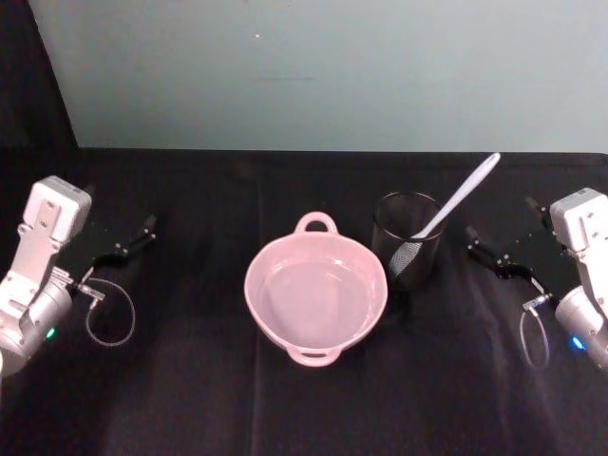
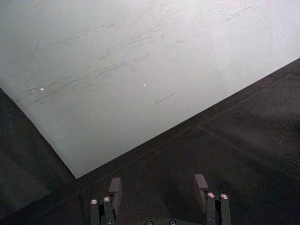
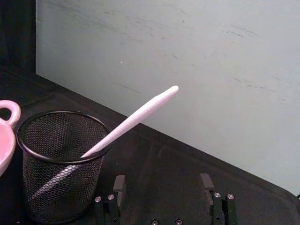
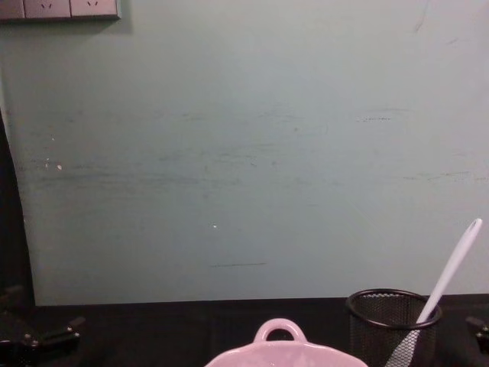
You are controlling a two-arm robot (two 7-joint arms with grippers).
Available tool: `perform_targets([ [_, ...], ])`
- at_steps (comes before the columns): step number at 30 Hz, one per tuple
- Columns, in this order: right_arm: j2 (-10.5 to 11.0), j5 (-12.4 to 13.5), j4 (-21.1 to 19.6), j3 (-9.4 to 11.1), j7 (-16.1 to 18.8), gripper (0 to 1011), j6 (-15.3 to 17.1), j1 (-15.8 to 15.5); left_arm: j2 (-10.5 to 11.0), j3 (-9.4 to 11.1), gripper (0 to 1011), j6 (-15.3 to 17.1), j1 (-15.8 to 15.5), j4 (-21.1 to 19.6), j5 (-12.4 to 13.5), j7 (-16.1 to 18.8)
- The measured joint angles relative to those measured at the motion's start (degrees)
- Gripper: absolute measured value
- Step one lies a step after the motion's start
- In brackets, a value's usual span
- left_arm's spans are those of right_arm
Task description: Use the one hand to pick up the spoon and stir the clear water in the bowl.
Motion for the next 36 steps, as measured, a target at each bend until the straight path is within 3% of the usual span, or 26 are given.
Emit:
perform_targets([
  [22, -0.01, 0.00, -0.28, 0.18, 0.16, 1002, 0.07, -0.11, 0.00, 0.00, 1011, 0.00, 0.00, 0.00, 0.00, 0.00],
  [30, 1.63, 0.61, -6.90, 2.88, 0.75, 1003, 1.25, -3.33, 0.00, 0.00, 1011, 0.00, 0.00, 0.00, 0.00, 0.00],
  [34, 2.68, 2.77, -10.77, 4.91, 1.80, 1003, 1.59, -5.70, 0.00, 0.00, 1011, 0.00, 0.00, 0.00, 0.00, 0.00],
  [36, 2.97, 5.06, -12.64, 6.29, 3.05, 1002, 1.58, -7.08, 0.00, 0.00, 1011, 0.00, 0.00, 0.00, 0.00, 0.00],
])
